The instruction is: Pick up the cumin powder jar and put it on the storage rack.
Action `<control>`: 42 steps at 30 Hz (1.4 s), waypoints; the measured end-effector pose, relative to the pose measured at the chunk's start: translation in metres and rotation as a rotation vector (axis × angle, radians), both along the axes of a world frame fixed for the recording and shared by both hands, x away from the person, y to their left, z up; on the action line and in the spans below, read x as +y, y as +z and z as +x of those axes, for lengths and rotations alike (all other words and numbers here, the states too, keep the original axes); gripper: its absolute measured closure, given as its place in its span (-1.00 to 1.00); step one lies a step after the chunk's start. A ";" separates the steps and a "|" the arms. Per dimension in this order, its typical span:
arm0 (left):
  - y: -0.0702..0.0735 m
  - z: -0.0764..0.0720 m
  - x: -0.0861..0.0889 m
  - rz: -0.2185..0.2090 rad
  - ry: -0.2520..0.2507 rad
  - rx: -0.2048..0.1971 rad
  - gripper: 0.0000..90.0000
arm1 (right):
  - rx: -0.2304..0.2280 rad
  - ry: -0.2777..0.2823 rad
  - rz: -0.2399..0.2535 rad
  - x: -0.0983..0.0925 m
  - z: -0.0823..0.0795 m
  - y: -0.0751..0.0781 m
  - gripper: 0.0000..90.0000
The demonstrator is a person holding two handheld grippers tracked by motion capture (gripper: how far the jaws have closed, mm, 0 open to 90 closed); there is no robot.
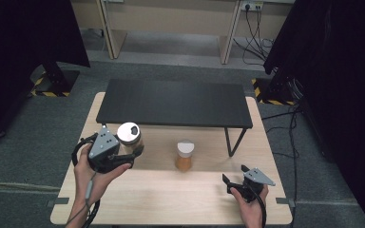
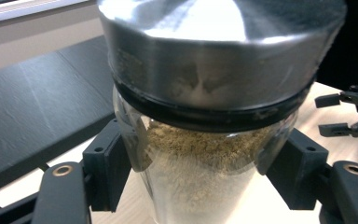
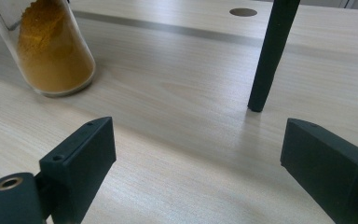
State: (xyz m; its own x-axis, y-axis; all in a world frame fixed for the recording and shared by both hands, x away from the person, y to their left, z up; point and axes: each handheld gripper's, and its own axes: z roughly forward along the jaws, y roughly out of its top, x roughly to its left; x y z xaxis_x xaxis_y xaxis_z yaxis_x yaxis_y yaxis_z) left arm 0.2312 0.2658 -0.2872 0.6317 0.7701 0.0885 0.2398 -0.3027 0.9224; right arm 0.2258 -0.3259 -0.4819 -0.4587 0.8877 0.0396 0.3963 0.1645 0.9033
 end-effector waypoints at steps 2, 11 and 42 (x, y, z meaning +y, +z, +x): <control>0.006 0.003 0.000 0.011 0.004 -0.001 -0.33 | -0.001 0.000 0.000 0.000 0.000 0.000 -0.77; 0.025 0.013 0.000 0.005 0.041 -0.002 -0.33 | 0.003 0.001 -0.003 0.000 0.001 0.000 -0.77; 0.035 0.071 -0.022 0.023 0.275 0.028 -0.33 | -0.001 0.003 -0.010 0.001 0.000 0.001 -0.77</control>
State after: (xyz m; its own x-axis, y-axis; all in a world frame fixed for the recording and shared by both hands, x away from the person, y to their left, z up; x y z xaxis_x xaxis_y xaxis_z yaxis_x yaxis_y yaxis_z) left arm 0.3018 0.2437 -0.2525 0.4019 0.9109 0.0935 0.3415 -0.2438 0.9077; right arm 0.2258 -0.3250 -0.4814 -0.4613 0.8867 0.0303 0.3950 0.1746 0.9019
